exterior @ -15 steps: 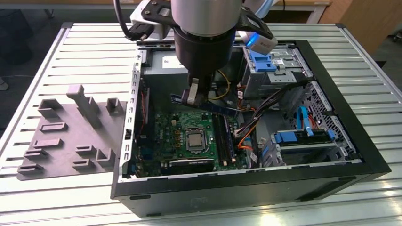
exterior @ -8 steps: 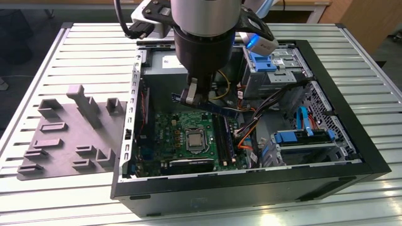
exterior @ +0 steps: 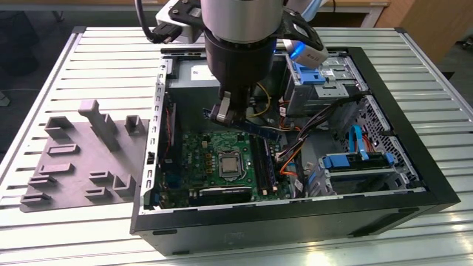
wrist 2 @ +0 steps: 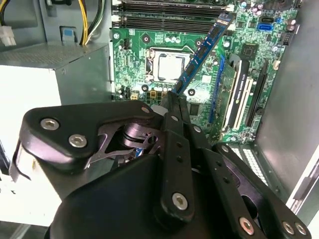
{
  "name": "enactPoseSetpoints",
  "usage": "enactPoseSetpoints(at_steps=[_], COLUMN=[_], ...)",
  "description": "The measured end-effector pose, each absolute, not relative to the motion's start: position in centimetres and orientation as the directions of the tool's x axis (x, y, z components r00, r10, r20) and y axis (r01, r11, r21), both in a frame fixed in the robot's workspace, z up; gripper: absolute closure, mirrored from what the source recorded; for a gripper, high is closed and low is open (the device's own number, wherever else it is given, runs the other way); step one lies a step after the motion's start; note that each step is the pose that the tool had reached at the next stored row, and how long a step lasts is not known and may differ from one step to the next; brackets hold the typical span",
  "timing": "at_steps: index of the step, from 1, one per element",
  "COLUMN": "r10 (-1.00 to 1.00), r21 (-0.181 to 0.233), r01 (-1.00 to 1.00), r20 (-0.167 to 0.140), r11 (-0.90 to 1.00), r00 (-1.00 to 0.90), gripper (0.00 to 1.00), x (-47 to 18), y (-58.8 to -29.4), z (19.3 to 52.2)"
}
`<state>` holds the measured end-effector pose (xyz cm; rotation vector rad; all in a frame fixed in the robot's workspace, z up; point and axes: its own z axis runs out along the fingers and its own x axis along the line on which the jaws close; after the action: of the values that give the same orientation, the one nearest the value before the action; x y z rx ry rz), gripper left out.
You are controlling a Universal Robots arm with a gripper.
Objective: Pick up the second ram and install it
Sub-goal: 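Insert the second ram into the second slot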
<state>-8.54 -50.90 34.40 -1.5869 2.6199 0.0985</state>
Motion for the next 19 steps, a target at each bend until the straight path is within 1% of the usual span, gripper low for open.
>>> enactPoseSetpoints(at_steps=[19], r10=[-0.818], r21=[0.015], r01=[-0.822], r20=[-0.099], r11=[0.569], r00=[-0.567], gripper=[0.88], x=[-8.54], y=[-50.90], z=[34.39])
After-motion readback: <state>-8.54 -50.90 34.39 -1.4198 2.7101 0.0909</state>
